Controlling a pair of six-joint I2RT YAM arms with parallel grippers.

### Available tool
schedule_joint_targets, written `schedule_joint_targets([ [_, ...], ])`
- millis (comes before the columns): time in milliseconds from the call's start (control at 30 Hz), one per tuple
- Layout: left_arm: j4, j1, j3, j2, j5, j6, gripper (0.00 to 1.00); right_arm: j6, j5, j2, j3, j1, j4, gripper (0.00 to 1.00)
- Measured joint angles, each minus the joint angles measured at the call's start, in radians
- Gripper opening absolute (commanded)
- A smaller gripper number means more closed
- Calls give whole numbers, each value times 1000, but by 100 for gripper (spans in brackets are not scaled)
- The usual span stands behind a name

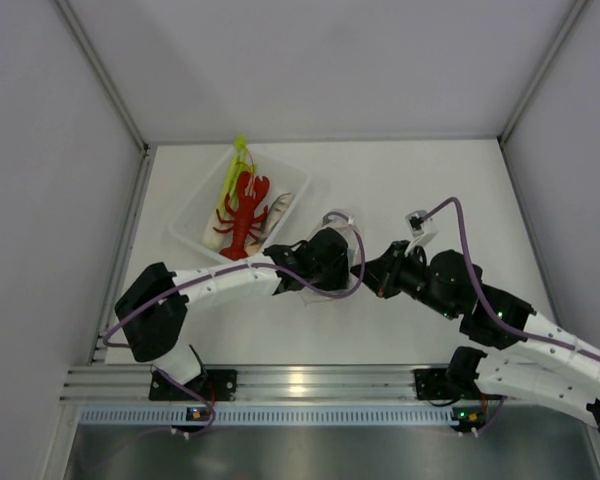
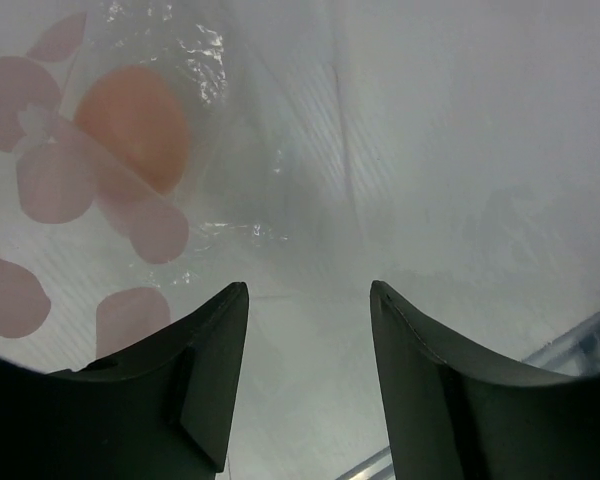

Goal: Open the zip-top bag and remove the fake food
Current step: Pick up the food from the zipper food storage bag.

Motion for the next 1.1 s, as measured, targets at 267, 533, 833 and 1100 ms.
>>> schedule_joint_targets([
  [267, -61, 0, 63, 54, -113, 44, 54, -8, 63, 7, 20, 5, -100, 0],
  [533, -73, 5, 147, 121, -256, 158, 1, -51, 78, 26, 63, 4, -185, 0],
  [833, -71, 3, 166, 155, -267, 246, 0, -73, 111, -10, 117, 3, -272, 0],
  [1100, -67, -17, 143, 134, -83, 290, 0, -93, 125, -31, 224, 2, -361, 0],
])
